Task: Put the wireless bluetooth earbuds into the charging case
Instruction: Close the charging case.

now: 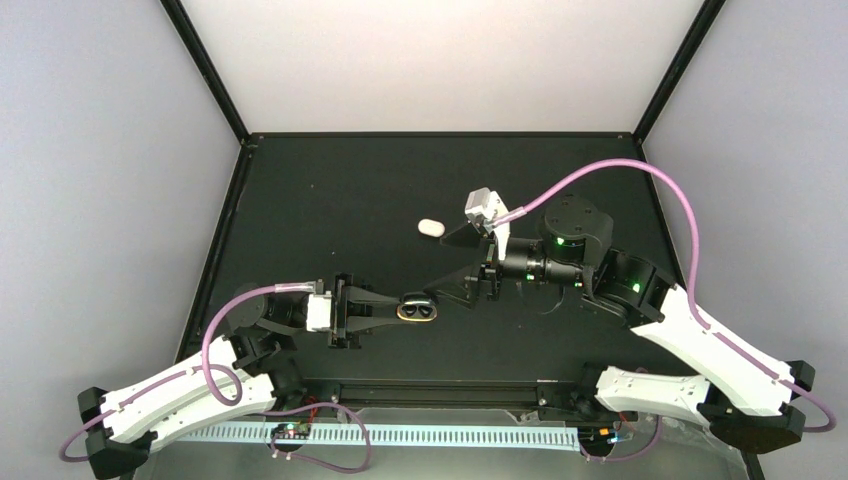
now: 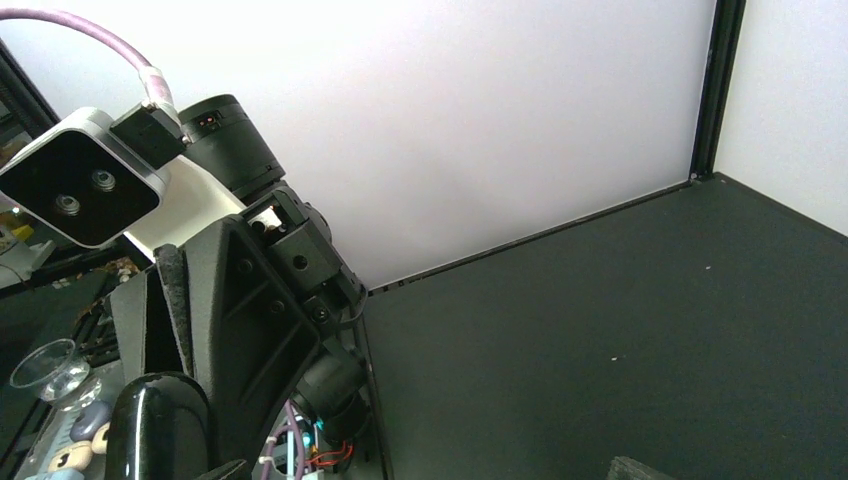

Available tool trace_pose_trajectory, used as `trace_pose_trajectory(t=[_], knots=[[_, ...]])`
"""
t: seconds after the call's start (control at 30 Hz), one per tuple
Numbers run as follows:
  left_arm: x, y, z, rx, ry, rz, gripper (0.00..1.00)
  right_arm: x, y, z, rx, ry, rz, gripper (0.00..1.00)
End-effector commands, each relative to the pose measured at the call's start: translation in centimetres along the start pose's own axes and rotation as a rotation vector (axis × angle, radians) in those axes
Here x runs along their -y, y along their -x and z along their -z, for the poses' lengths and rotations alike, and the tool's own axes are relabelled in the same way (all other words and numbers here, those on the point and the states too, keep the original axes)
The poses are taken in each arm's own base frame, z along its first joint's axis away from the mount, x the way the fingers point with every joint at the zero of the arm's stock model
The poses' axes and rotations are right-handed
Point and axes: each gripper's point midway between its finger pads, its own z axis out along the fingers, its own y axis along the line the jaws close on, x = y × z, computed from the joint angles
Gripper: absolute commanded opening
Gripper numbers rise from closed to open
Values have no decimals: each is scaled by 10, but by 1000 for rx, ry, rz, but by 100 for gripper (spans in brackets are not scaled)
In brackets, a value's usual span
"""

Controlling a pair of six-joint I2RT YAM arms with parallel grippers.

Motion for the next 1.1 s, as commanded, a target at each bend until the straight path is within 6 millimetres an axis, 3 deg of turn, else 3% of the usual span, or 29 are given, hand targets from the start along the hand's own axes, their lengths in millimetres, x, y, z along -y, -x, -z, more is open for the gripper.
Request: trace_pose_trajectory(t=[0.0, 0.77, 0.83, 0.93, 1.0, 1.07], knots=[[-5, 18, -1, 33, 22, -41, 1, -10, 8, 7, 29, 31, 26, 93], [-8, 15, -2, 32, 38, -41, 2, -6, 7, 12, 39, 2, 33, 94], [-10, 14, -2, 30, 45, -39, 2, 13, 13, 18, 75, -113, 23, 94], [-18, 9, -2, 19, 94, -24, 2, 59, 24, 48, 200, -415, -17, 96], [-37, -2, -1, -10, 196, 29, 2, 86, 23, 72, 250, -601, -48, 96], [-58, -19, 1, -53, 310, 102, 2, 105, 10, 82, 233, -727, -70, 96]])
